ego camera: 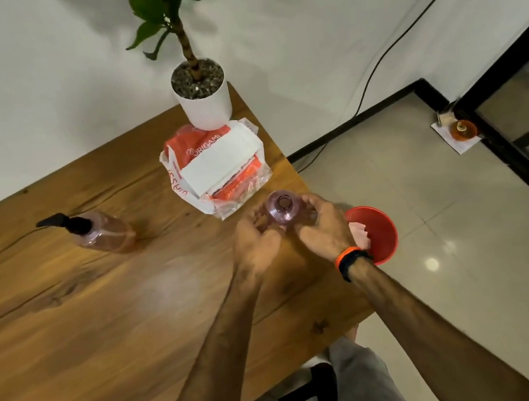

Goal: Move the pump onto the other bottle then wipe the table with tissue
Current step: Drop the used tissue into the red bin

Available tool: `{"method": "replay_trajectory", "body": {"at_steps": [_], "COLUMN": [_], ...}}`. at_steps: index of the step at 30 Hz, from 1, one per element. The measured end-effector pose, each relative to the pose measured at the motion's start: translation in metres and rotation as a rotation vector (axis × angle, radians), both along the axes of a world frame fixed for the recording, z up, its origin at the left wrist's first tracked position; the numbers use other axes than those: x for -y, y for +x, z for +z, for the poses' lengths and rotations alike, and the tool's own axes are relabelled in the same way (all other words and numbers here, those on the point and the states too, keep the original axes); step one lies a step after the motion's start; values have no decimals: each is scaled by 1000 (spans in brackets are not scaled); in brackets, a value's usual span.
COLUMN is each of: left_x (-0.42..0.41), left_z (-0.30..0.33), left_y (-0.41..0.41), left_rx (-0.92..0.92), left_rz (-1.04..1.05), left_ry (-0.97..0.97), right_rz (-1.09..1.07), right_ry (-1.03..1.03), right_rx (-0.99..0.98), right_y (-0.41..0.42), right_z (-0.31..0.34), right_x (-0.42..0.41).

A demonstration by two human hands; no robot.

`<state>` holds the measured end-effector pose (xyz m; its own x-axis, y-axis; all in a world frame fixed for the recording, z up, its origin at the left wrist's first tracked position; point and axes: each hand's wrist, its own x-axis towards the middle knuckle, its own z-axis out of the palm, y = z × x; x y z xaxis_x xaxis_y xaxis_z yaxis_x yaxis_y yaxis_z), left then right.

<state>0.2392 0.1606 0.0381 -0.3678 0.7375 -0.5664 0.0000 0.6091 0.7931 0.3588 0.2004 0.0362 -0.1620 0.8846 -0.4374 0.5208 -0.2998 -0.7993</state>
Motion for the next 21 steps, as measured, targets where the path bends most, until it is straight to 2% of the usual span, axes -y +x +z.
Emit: {"method": "replay_trajectory", "body": {"at_steps": [4,8,11,16,19,21], "left_x": [-15,-47,-71,-109,-122,-129], "left_z": [4,3,-15,-74,-133,-200], "left_y": [25,76,123,200,229,254], "left_rx": [1,-37,62,48,2,-18], "left_rz": [-15,-152,-175,-286,-337,-383], "left_ry": [43,103,24,-70,-162,-222], "right_rz": [-95,-223,-320,-427,-439,-441], "right_ry": [20,55,69,-12,-94,-161], "right_rx": [-40,-54,-56,-49,-11,23], "right_y": [26,83,130,203,235,258], "right_z": [1,-7,-17,-74,-128,-179], "right_x": [-9,-28,-39,-60,-68,-73]}}
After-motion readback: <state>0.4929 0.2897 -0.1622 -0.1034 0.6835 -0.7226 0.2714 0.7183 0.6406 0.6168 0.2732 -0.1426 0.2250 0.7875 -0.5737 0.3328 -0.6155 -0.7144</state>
